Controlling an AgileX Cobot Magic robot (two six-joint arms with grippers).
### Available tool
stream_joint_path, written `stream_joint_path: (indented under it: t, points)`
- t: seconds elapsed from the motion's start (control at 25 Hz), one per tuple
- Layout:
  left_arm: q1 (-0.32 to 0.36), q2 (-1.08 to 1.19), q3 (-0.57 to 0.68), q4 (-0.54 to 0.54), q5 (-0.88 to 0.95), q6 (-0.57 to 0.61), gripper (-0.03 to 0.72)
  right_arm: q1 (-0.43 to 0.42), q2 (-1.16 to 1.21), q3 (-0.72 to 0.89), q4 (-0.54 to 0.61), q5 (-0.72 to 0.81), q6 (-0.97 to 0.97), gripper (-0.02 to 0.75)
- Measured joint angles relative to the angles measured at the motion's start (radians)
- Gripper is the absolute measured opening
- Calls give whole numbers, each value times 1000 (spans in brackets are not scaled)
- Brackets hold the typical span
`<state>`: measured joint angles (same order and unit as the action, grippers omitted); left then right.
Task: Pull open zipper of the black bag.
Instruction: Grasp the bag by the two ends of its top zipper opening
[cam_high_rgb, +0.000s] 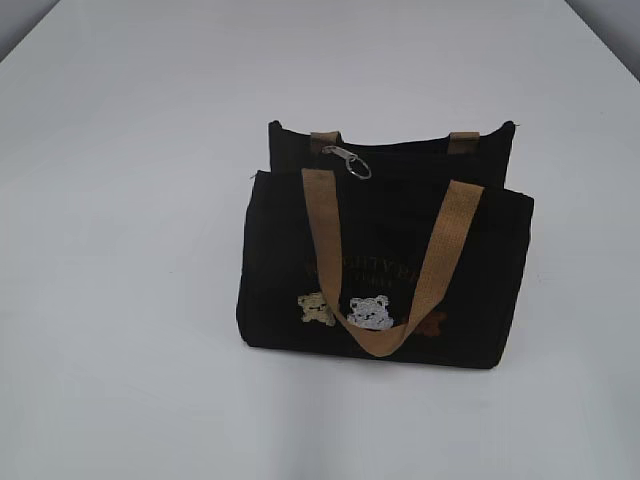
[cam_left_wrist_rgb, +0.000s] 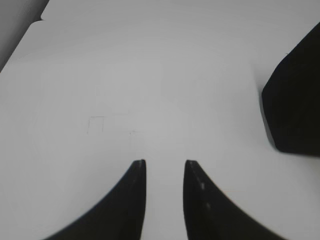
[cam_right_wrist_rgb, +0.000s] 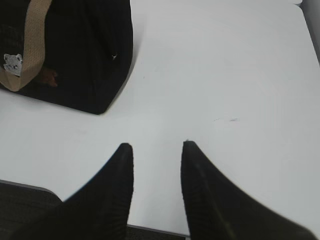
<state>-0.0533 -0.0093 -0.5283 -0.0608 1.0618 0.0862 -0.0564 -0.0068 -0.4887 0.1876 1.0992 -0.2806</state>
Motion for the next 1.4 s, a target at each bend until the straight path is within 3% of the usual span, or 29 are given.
stream_joint_path:
  t: [0.72,1.08,1.16,1.24,1.4]
  points:
    - [0,0,0,0,0,0,197,0,0,0,0,0,1,264]
    - [0,71,-3,-134,-15,19,197,0,0,0,0,0,1,264]
    - [0,152,-10,-257,-72,174,215,0,0,0,0,0,1,264]
    - [0,262,-10,-471,-199,424,265,0,0,0,0,0,1,264]
    - [0,587,-10,-913,-425,1064,384,0,0,0,0,0,1,264]
